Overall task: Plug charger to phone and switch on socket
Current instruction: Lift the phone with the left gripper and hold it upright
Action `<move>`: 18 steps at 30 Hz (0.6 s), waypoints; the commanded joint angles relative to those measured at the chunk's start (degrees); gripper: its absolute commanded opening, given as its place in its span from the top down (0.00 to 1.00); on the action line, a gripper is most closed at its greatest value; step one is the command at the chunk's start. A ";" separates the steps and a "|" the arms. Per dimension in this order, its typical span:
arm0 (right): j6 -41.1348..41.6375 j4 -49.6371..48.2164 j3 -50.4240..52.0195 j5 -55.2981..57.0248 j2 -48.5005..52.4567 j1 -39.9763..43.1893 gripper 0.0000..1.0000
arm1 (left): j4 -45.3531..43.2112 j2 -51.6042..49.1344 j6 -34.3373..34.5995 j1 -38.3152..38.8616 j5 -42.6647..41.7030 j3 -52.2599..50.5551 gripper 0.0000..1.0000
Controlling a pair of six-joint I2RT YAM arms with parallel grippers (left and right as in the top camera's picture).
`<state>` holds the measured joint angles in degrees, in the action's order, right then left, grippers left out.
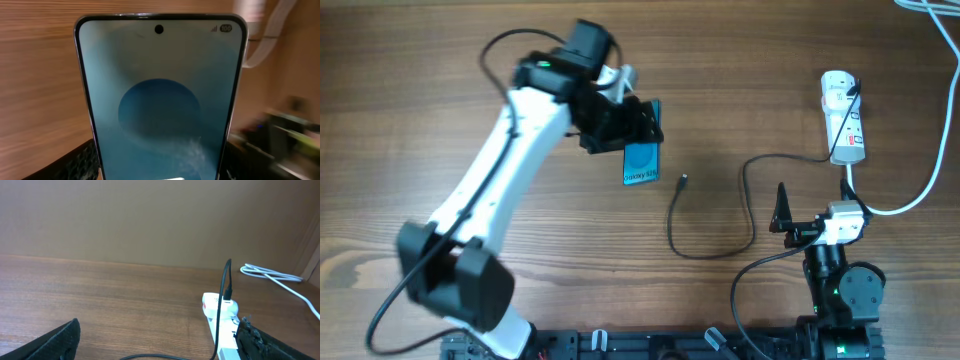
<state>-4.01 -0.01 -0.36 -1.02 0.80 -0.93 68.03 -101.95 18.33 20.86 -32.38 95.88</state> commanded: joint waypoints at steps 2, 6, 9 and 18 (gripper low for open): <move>-0.44 -0.31 0.07 0.63 -0.15 0.20 0.00 | 0.04 6.14 0.35 -6.93 -32.13 1.66 0.26; -0.48 -0.31 0.07 0.63 -0.15 0.20 0.00 | -0.52 6.49 4.04 -10.84 -46.23 1.66 0.26; -0.46 -0.31 0.07 0.63 -0.15 0.20 0.00 | -3.82 6.49 11.43 -13.35 -51.63 1.66 0.26; -0.50 -0.31 0.07 0.63 -0.15 0.20 0.00 | -6.34 6.49 35.06 -17.62 -52.92 1.64 0.30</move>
<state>-4.01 -0.01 -0.36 -0.99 0.80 -0.93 61.89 -96.64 42.19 3.73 -81.28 96.09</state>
